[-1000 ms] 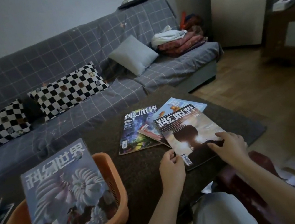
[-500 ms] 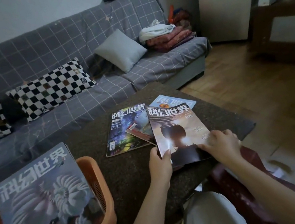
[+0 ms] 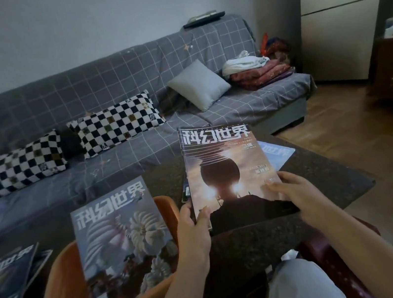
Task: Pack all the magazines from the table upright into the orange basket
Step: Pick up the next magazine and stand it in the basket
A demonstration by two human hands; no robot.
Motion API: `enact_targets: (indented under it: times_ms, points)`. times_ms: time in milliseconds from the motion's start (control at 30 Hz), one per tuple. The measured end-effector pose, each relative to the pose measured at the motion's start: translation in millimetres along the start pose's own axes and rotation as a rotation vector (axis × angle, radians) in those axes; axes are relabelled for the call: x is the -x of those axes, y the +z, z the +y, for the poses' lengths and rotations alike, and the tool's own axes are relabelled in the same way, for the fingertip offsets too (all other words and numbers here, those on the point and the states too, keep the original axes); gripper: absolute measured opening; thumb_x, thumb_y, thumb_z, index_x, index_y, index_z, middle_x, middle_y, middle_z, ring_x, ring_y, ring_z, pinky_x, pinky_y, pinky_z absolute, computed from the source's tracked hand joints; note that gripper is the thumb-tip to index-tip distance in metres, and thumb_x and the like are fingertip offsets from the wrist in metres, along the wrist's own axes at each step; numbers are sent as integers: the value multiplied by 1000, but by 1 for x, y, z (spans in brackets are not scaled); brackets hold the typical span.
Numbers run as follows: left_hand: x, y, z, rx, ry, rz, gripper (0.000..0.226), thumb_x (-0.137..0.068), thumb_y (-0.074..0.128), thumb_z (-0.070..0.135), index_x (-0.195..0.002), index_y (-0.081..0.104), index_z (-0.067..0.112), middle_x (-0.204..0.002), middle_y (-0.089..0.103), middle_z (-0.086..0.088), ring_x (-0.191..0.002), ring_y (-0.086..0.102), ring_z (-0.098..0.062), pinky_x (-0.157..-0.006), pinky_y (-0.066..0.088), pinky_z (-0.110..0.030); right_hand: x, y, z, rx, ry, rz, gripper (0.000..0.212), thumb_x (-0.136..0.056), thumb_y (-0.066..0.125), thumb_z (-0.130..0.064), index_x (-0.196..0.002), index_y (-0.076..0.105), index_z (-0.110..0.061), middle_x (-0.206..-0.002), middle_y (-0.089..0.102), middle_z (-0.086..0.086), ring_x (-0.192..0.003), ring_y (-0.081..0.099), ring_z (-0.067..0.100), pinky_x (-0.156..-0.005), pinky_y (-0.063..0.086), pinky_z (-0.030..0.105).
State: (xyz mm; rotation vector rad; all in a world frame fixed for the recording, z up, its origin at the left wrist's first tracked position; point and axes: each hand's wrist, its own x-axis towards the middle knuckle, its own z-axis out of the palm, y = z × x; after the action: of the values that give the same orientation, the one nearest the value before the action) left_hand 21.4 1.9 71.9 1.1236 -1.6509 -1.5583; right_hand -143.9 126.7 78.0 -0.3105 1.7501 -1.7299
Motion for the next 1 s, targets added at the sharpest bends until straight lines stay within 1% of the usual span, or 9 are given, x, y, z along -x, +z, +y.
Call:
enact_targets:
  times_ms: [167,233,300,467,600,700,833,933,1000]
  points:
    - [15,-62,13,34,74,79,14,-99,51,19,-110,58,26,-110,67,2,-101,64,-15,-88,53,-36,18,49,-14,-59,-7,-158,32,-89,59,-16,-120,55,-23,-121,57,6,-107,57,29,-84,53,45]
    - [19,-84,16,30,96,120,17,-99,51,20,-114,57,25,-110,66,4,-100,63,-12,-84,53,-34,24,68,-15,-56,-35,-233,28,-89,59,-16,-114,55,-27,-116,59,5,-104,59,28,-76,54,40]
    - [23,-104,17,-6,104,158,26,-98,51,22,-124,54,21,-120,62,2,-110,59,-16,-94,50,-41,29,87,-14,-73,-57,-313,26,-88,60,-14,-110,56,-27,-115,61,7,-103,61,29,-76,55,41]
    - [28,-150,14,4,65,194,25,-96,55,24,-120,54,23,-117,65,0,-106,63,-19,-96,50,-47,39,129,-7,-104,-84,-388,26,-88,59,-8,-106,57,-27,-106,67,4,-92,67,24,-64,55,33]
    - [22,-181,4,-53,59,248,37,-94,59,21,-130,52,23,-120,66,0,-108,63,-20,-99,48,-49,42,162,7,-82,-90,-404,31,-87,58,-3,-115,54,-16,-109,66,10,-98,65,28,-83,54,43]
    - [12,-199,-9,-138,43,324,38,-91,63,20,-128,54,23,-119,66,3,-103,64,-16,-93,52,-44,42,183,19,54,-96,-384,34,-88,59,-5,-120,52,-17,-109,65,5,-98,64,25,-87,53,45]
    - [-1,-213,-30,-222,-13,424,31,-88,67,16,-117,57,22,-107,65,6,-77,56,2,-59,40,-17,34,203,30,391,-257,-341,46,-89,60,-11,-131,45,-23,-106,64,-8,-99,61,15,-80,53,33]
    - [-8,-217,-40,-338,-57,483,29,-87,69,15,-112,57,21,-99,63,7,-70,51,3,-54,35,-15,27,216,36,711,-324,-316,46,-86,64,-21,-129,45,-22,-117,62,-3,-102,58,14,-74,46,24]
    - [-11,-219,-43,-391,-92,504,29,-86,70,15,-111,57,21,-90,62,9,-69,54,-2,-53,35,-18,25,223,41,825,-320,-281,37,-87,63,-25,-121,50,-20,-101,63,-6,-84,57,7,-59,40,18]
